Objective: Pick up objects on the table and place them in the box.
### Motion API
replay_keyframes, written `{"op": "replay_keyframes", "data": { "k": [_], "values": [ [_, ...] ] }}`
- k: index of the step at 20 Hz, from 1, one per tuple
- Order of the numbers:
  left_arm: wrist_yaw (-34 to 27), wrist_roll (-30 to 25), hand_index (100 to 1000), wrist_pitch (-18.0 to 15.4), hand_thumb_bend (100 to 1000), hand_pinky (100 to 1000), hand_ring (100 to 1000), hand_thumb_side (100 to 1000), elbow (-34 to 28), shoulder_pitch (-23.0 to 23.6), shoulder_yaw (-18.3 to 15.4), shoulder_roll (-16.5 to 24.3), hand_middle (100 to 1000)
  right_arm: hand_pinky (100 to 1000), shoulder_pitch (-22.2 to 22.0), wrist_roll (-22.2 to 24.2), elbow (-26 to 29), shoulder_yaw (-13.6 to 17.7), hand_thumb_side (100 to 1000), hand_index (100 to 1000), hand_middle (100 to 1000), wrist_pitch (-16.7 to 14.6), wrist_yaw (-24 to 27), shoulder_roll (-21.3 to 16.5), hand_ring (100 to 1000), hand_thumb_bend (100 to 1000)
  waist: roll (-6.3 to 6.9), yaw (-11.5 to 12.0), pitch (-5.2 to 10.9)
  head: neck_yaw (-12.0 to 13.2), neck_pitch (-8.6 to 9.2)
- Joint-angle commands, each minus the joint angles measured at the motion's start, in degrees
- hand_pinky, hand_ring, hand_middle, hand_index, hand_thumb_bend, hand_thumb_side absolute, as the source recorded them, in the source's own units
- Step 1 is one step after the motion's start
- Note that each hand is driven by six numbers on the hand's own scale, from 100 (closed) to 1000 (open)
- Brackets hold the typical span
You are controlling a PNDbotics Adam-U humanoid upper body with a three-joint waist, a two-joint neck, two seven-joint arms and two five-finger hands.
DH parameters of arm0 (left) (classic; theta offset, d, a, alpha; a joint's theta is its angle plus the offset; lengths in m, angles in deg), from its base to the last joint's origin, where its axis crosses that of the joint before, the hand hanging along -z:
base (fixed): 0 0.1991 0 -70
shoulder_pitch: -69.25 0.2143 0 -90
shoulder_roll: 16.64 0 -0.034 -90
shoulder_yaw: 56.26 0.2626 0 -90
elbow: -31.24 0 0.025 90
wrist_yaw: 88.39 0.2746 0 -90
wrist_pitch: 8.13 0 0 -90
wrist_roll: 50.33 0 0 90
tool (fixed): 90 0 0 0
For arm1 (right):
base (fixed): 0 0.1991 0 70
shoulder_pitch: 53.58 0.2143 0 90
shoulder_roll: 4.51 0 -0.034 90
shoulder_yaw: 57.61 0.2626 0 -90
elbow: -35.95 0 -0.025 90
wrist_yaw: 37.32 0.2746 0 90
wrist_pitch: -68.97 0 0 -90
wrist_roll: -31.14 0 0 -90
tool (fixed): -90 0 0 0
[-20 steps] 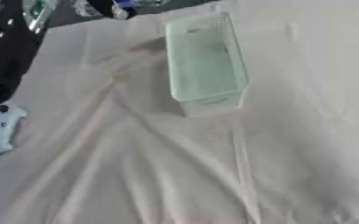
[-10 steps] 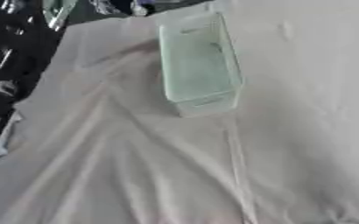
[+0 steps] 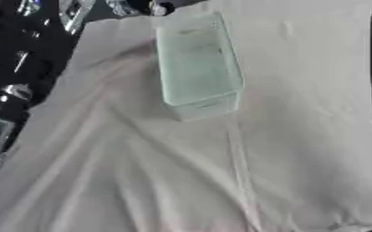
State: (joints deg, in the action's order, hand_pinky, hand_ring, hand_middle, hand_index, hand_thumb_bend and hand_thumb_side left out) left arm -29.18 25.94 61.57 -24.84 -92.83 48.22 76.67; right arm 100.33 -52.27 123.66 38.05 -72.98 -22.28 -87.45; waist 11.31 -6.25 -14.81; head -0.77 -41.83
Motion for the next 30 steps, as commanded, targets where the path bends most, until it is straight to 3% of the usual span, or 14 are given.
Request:
{"op": "replay_keyframes", "data": {
  "k": [1, 11, 25, 28, 29, 30],
  "values": [
    [0.5, 0.8, 257, 1.5, 197, 100, 100, 100, 0.0, -1.4, -1.8, -0.5, 581, 679, 1.6, 0.4, 0.5, -0.1, 1000, 862, 841, 0.0, 0.2, 0.3, 786, 100, -0.48, -0.1, 1.07, -1.0, -0.39],
    [-0.7, 3.6, 248, 5.6, 162, 100, 100, 100, -0.8, -0.1, -3.8, -4.8, 584, 679, 2.0, 0.9, 0.5, -0.4, 1000, 862, 841, 0.0, 0.6, 1.6, 786, 100, -0.76, -0.9, 0.89, -1.5, -1.19],
    [-1.6, 5.1, 266, 7.1, 141, 100, 100, 100, -1.8, 1.2, -3.8, -8.8, 625, 679, 2.6, 2.3, 0.1, -0.5, 1000, 862, 842, 0.0, 1.3, 2.2, 786, 100, -0.88, -1.4, 0.41, -0.8, -1.4],
    [-1.3, 5.4, 331, 7.5, 208, 100, 106, 100, -2.5, 1.9, -3.4, -9.0, 721, 679, 2.7, 2.5, 0.0, -0.4, 1000, 862, 841, 0.0, 1.5, 2.2, 786, 100, -1.04, -1.4, 0.3, -0.8, -1.4],
    [-1.2, 5.2, 380, 7.5, 289, 100, 182, 160, -2.6, 2.0, -3.3, -9.1, 780, 679, 2.7, 2.6, 0.0, -0.4, 1000, 862, 841, 0.0, 1.5, 2.2, 786, 100, -1.08, -1.4, 0.28, -0.8, -1.41],
    [-0.9, 5.0, 386, 7.1, 300, 100, 192, 181, -2.8, 2.1, -3.0, -9.0, 787, 679, 2.8, 2.6, 0.0, -0.4, 1000, 862, 841, 0.0, 1.6, 2.2, 786, 100, -1.13, -1.4, 0.26, -0.8, -1.43]
  ]
}}
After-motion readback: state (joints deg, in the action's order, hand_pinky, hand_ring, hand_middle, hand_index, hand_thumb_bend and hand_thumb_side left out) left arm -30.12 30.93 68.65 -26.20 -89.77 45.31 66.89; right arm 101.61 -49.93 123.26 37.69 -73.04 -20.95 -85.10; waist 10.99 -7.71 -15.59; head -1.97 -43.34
